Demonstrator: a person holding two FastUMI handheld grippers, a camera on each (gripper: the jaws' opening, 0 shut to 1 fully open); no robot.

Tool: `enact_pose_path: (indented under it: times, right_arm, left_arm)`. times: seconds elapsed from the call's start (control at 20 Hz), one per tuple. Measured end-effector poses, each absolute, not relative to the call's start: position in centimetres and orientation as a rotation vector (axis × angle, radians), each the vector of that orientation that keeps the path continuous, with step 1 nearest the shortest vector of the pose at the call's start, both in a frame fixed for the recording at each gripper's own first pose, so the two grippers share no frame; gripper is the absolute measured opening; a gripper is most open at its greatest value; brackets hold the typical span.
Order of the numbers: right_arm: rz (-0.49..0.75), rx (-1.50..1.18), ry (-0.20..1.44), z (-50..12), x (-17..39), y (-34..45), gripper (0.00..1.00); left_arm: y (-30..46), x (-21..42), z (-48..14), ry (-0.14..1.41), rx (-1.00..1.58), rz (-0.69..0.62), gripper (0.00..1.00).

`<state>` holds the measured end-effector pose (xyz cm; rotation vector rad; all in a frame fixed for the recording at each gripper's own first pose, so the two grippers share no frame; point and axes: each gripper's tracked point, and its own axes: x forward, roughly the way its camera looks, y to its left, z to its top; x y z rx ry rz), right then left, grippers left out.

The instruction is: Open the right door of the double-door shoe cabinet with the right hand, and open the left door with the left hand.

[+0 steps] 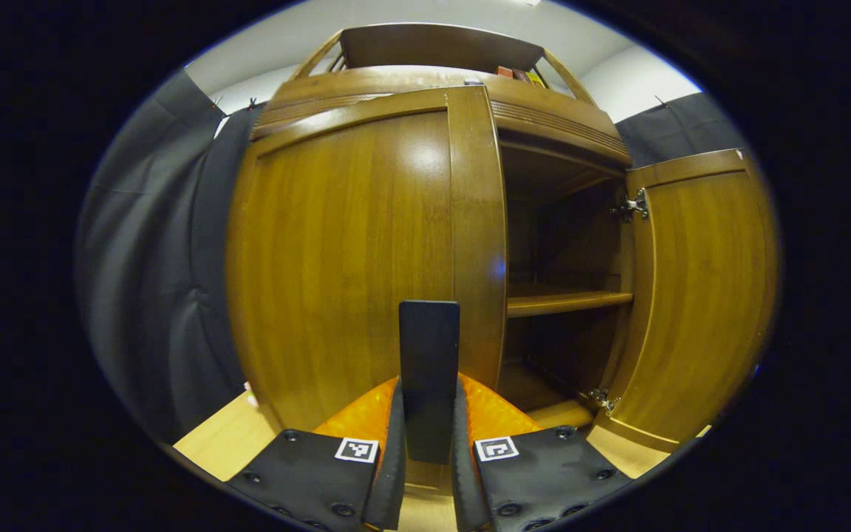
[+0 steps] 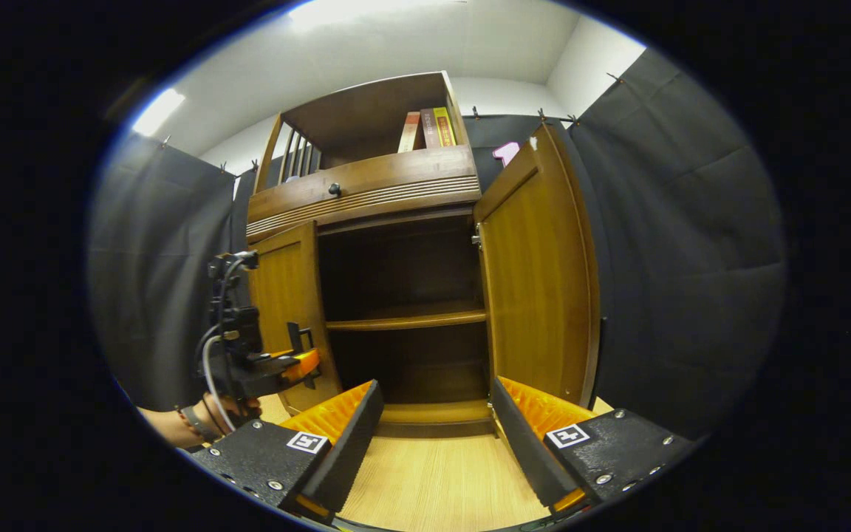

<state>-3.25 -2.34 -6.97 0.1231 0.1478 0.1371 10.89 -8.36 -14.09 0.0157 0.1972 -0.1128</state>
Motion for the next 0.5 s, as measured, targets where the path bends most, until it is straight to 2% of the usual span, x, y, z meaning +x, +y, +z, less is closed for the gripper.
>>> enact_pose_path:
  times: [0.15,0.2,0.25,0.5]
  right_arm:
    - [0.161,0.122,0.149,-6.9,-3.2,-1.1,0.92]
    - [0.168,0.118,0.151,-6.9,-3.1,-0.7,0.92]
    - [0.175,0.114,0.153,-6.9,-3.0,-0.3,1.0]
    - [0.207,0.117,0.158,-7.0,-2.9,1.9,1.0]
  left_arm:
    - [-5.3,6.6,-12.9,0.222,-0.015,-0.104,0.34]
    - [-4.4,5.6,-12.7,0.228,-0.01,-0.105,0.31]
    - [-3.3,4.7,-12.6,0.227,0.0,-0.105,0.29]
    - [0.9,2.0,-11.6,0.222,0.002,-0.071,0.24]
